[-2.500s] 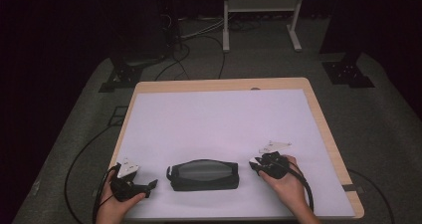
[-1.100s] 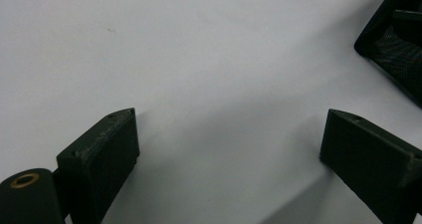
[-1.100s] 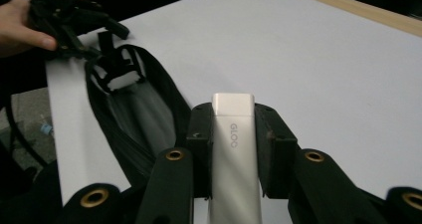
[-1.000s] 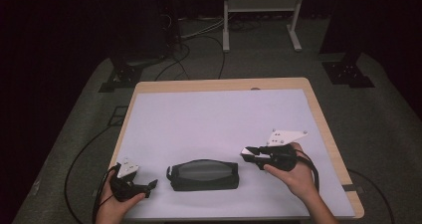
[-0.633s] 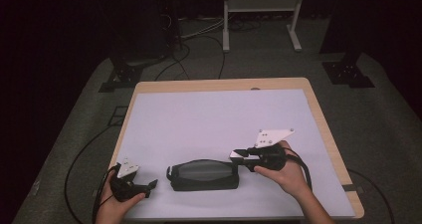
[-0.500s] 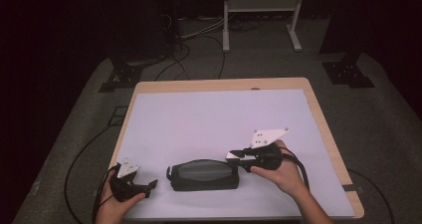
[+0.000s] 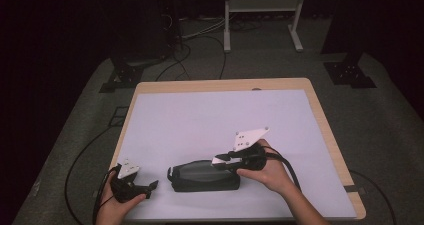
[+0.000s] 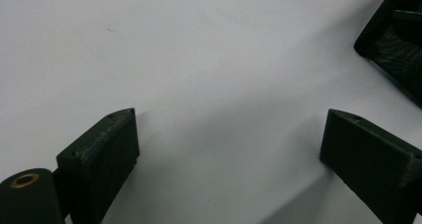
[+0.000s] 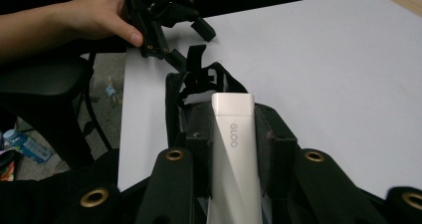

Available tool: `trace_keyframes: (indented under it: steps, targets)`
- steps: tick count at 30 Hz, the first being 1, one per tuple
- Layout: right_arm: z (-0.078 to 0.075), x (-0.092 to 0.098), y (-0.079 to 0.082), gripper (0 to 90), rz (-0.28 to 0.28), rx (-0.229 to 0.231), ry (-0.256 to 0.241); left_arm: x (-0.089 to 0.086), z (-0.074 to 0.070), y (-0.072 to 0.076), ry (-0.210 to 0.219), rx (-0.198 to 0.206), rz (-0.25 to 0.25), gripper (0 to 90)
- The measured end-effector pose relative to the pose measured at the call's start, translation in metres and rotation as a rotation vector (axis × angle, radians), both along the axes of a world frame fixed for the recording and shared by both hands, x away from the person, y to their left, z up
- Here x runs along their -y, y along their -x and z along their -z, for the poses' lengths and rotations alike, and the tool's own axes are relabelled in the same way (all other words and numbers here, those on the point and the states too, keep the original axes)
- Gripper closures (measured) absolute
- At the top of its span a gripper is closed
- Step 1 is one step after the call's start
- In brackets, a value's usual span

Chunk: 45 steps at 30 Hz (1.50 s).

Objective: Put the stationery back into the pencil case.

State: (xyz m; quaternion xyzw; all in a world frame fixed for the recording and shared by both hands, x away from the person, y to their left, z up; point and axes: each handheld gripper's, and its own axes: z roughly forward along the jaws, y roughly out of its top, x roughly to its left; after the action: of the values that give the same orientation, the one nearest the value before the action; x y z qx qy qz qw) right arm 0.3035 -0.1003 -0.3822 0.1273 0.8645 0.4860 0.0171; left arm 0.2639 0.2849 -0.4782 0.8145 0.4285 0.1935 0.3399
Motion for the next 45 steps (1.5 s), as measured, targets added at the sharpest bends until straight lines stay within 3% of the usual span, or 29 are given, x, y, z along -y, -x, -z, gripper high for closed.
trace_keyframes:
  steps: [12, 22, 28, 38, 45]
  targets:
    - [0.008, -0.028, -0.005, 70.5, -0.07, 0.008, 0.054, 0.0, 0.0, 0.0, 0.0, -0.002, 0.001, 7.6]
    - [0.017, -0.05, -0.007, 70.5, -0.107, 0.044, 0.115, 0.0, 0.0, 0.0, 0.0, -0.003, 0.001, 7.6]
    - [0.019, -0.057, -0.007, 70.5, -0.125, 0.048, 0.12, 0.0, 0.0, 0.0, 0.0, -0.003, 0.001, 7.6]
    - [0.024, -0.068, -0.006, 70.4, -0.154, 0.064, 0.17, 0.0, 0.0, 0.0, 0.0, -0.003, 0.001, 7.6]
    - [0.025, -0.069, -0.007, 70.4, -0.152, 0.055, 0.172, 0.0, 0.0, 0.0, 0.0, -0.003, 0.0, 7.6]
